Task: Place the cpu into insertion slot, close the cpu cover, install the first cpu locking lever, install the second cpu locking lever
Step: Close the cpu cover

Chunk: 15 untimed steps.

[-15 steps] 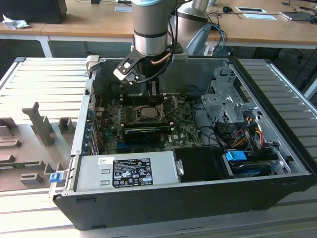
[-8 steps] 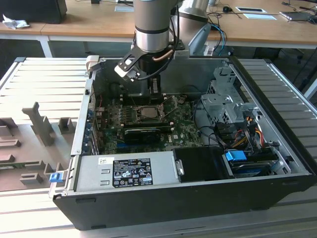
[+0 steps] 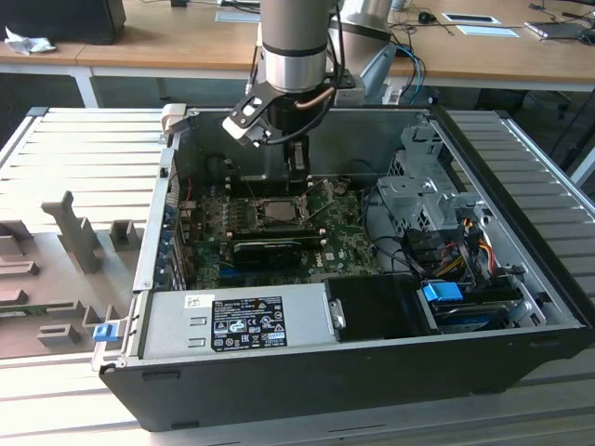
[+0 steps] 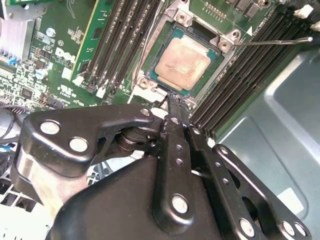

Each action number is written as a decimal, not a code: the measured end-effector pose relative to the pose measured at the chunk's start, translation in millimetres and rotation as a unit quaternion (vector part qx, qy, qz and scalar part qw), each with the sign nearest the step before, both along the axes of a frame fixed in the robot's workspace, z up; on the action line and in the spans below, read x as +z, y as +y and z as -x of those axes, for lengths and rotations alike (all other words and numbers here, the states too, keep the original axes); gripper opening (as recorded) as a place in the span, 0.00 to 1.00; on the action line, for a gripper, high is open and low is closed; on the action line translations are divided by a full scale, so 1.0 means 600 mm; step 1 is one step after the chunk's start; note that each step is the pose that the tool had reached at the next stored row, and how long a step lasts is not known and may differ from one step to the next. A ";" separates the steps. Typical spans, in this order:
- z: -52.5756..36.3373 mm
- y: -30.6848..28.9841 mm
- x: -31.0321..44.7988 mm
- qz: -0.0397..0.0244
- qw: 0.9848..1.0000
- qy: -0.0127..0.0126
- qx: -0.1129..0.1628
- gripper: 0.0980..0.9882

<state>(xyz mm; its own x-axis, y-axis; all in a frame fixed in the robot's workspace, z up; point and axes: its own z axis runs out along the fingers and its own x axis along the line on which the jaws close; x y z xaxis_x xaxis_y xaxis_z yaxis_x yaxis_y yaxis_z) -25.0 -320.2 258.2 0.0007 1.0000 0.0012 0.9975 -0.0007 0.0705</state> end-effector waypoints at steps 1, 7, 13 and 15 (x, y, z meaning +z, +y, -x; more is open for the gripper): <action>0.000 0.0000 0.003 0.000 1.000 0.000 0.000 0.01; -0.019 0.0000 0.007 0.000 1.000 0.001 0.000 0.01; -0.020 0.0002 0.021 0.000 1.000 0.001 0.000 0.01; -0.029 0.0002 0.022 0.000 1.000 0.001 0.000 0.01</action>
<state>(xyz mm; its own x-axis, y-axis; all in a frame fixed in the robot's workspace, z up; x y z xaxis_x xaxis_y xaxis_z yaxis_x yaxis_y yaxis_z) -7.7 -320.1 271.4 0.0007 1.0000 0.0015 0.9976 -0.0008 0.0689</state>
